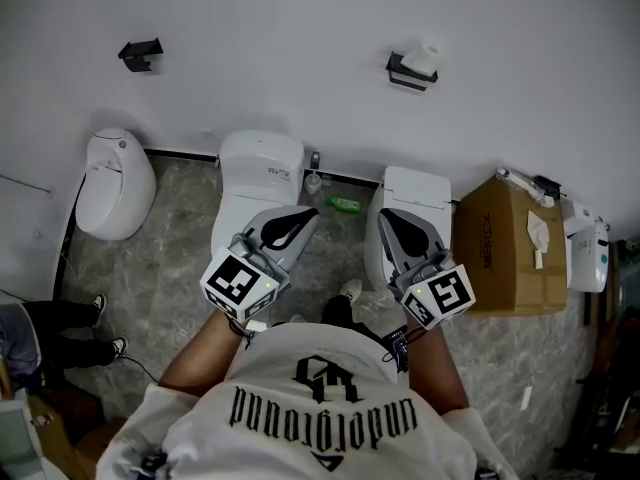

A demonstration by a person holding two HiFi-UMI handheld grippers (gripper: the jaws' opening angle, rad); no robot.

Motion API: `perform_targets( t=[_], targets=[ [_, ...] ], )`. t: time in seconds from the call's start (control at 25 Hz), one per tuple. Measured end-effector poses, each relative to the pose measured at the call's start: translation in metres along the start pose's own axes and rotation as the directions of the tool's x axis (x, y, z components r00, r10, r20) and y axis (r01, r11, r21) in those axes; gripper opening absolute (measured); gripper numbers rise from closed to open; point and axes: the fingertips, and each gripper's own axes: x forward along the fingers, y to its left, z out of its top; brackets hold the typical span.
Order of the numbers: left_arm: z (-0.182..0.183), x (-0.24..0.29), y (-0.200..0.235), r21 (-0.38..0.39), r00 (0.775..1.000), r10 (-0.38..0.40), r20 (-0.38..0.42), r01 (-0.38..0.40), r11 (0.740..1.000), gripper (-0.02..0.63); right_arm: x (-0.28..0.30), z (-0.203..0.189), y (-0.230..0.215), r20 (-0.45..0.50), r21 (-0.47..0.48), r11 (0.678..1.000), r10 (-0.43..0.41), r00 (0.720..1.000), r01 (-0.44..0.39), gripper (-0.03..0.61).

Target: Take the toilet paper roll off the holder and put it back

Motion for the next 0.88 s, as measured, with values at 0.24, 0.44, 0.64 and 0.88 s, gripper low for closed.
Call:
perform_targets(
  t=[0.24,0.44,0.64,0.88],
  targets=[
    [-0.007,0.003,0.025,-0.017,0.999,0.055,0.004,-0.055,0.998,0.014,0.02,-0.004,-0.019,0.0,-0.001,1.0,0.023,1.0,-0.023,0.014],
    [-0.016,0.013,0.049,-0.034,0.996,0.09,-0.004,-0.091,0.995,0.014,0.039,-0.013,-0.038,-0.018,-0.002,0.999,0.045,0.999,-0.045,0.014],
    [-0.019,0.042,0.069,-0.037,0.995,0.097,-0.012,-0.097,0.995,0.014,0.051,-0.017,-0.07,-0.024,0.003,0.999,0.047,0.999,-0.047,0.014],
    [-0.025,0.095,0.092,-0.044,0.996,0.089,-0.027,-0.09,0.995,0.014,0.062,-0.028,-0.13,-0.035,0.025,0.999,0.022,0.999,-0.022,0.014]
  ],
)
